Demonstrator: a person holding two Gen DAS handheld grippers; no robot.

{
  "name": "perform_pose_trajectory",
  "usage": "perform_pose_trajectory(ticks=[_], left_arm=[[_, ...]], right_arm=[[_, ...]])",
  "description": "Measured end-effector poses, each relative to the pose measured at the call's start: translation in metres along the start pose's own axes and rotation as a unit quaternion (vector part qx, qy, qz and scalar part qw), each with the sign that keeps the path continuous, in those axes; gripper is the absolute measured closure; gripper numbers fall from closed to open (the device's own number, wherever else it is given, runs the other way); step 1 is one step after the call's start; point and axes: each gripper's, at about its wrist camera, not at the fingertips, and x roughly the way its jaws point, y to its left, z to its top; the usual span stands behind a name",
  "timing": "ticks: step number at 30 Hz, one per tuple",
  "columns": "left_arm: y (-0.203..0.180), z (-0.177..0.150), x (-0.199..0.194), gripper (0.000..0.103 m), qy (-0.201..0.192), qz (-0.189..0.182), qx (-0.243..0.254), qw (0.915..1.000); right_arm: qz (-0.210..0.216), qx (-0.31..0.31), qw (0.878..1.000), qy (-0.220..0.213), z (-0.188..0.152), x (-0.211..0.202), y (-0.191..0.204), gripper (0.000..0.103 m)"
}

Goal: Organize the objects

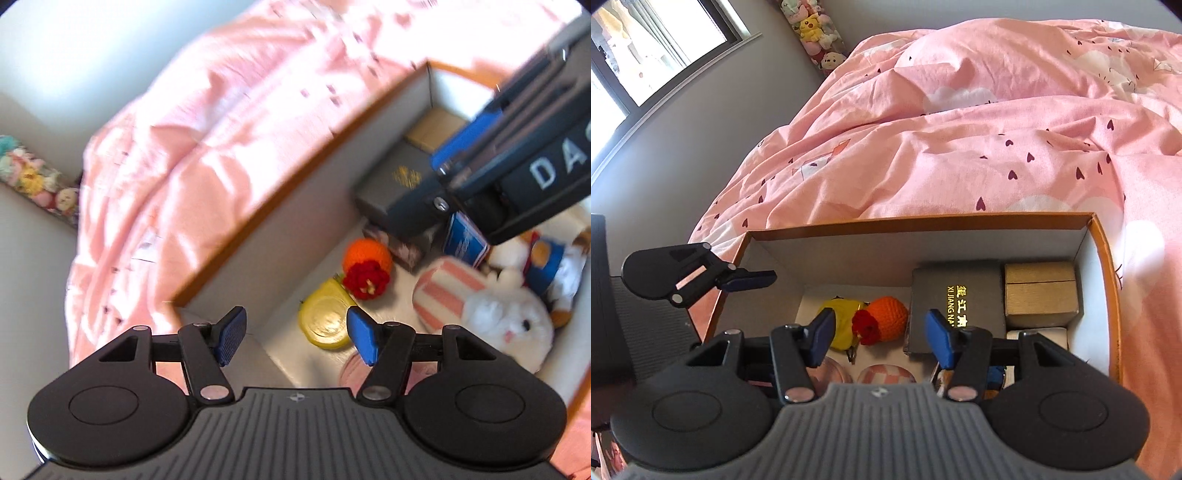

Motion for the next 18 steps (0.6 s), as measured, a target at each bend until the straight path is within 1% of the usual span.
perform_pose_trajectory(ticks=[2, 4, 5, 7, 9, 10, 11, 12, 13, 14, 15, 17, 18], left_arm=[[0.005, -0.006, -0.023, 0.030, -0.025, 0.008, -0.031, 0.9992], [0.012, -0.010, -0.046, 0.028, -0.053, 0.011, -0.067, 0.9963], [0.014, -0.011, -0.057, 0.028, -0.071, 0.014, -0.087, 0.9936], [0.014, -0.012, -0.079, 0.024, -0.110, 0.018, -0.121, 0.9864], [0.012, -0.009, -0.099, 0.023, -0.146, 0.027, -0.152, 0.9772], [0.014, 0.002, -0.107, 0.022, -0.163, 0.030, -0.169, 0.9716], [0.013, -0.001, -0.115, 0.021, -0.178, 0.032, -0.184, 0.9662], [0.014, -0.002, -0.118, 0.014, -0.194, 0.036, -0.202, 0.9593], [0.014, -0.004, -0.126, 0.010, -0.209, 0.043, -0.220, 0.9519], [0.014, -0.007, -0.131, 0.010, -0.224, 0.050, -0.237, 0.9441], [0.013, -0.012, -0.137, 0.009, -0.234, 0.058, -0.255, 0.9366], [0.008, -0.019, -0.140, 0.009, -0.245, 0.073, -0.281, 0.9249], [0.004, -0.024, -0.144, 0.009, -0.251, 0.085, -0.293, 0.9186]], right_arm=[[-0.003, -0.009, 1.000, -0.010, -0.002, -0.014, 0.005, 0.046], [-0.006, -0.020, 1.000, -0.022, -0.004, -0.028, 0.011, 0.045], [-0.009, -0.027, 0.999, -0.030, -0.006, -0.037, 0.014, 0.044], [-0.019, -0.042, 0.998, -0.048, -0.011, -0.053, 0.020, 0.042], [-0.036, -0.061, 0.995, -0.071, -0.018, -0.071, 0.027, 0.040], [-0.046, -0.070, 0.993, -0.084, -0.023, -0.081, 0.030, 0.040], [-0.055, -0.077, 0.991, -0.097, -0.027, -0.090, 0.033, 0.038], [-0.065, -0.084, 0.988, -0.109, -0.032, -0.099, 0.035, 0.035], [-0.074, -0.090, 0.986, -0.123, -0.038, -0.108, 0.037, 0.033], [-0.083, -0.097, 0.982, -0.136, -0.044, -0.116, 0.039, 0.030], [-0.091, -0.102, 0.979, -0.148, -0.050, -0.123, 0.041, 0.025], [-0.102, -0.109, 0.974, -0.170, -0.063, -0.136, 0.043, 0.019], [-0.106, -0.111, 0.972, -0.179, -0.069, -0.141, 0.044, 0.014]])
